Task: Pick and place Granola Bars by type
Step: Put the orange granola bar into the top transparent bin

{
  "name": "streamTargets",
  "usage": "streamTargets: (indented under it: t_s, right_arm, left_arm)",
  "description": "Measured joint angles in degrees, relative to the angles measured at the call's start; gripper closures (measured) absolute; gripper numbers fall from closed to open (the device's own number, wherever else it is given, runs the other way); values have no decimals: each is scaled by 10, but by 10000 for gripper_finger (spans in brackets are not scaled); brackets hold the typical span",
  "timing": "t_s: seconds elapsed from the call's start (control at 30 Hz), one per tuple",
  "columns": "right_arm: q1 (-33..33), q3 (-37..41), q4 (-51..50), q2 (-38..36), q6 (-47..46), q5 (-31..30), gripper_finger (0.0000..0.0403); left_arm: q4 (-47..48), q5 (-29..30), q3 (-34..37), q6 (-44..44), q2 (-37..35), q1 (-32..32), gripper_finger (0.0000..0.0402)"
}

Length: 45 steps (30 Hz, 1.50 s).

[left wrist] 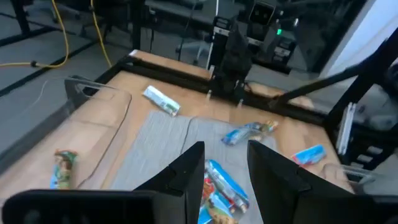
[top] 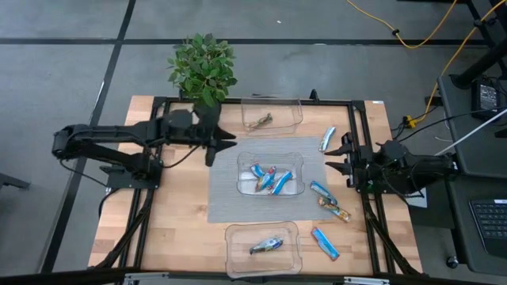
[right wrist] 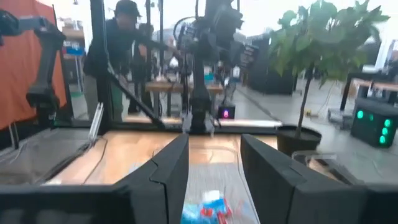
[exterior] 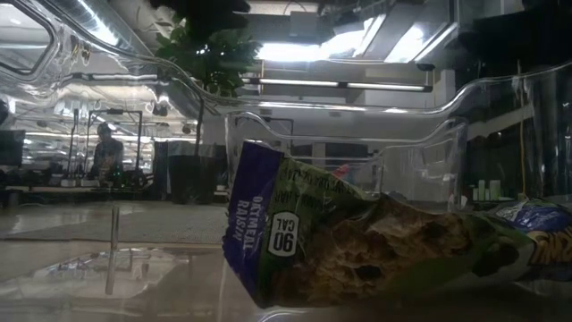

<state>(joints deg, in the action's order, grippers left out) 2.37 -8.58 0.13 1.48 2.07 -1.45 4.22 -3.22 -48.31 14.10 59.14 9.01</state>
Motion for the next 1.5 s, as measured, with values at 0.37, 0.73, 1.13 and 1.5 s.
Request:
streamTargets:
  t_s: [0.37,0.73,1.13,1.5]
  right_arm:
    - [0,-173,-248,0,-9,0,254]
    - [0,-268,-317,57,-154,114,254]
    - [0,-346,-413,269,-106,180,254]
    - [0,-429,-414,319,-62,93,254]
  left_arm:
    - [-175,2,182,48,-96,0,288]
    - [-237,2,236,57,-110,-1,288]
    - [-253,-19,253,53,-116,0,288]
    - [-462,-23,476,171,-212,20,288]
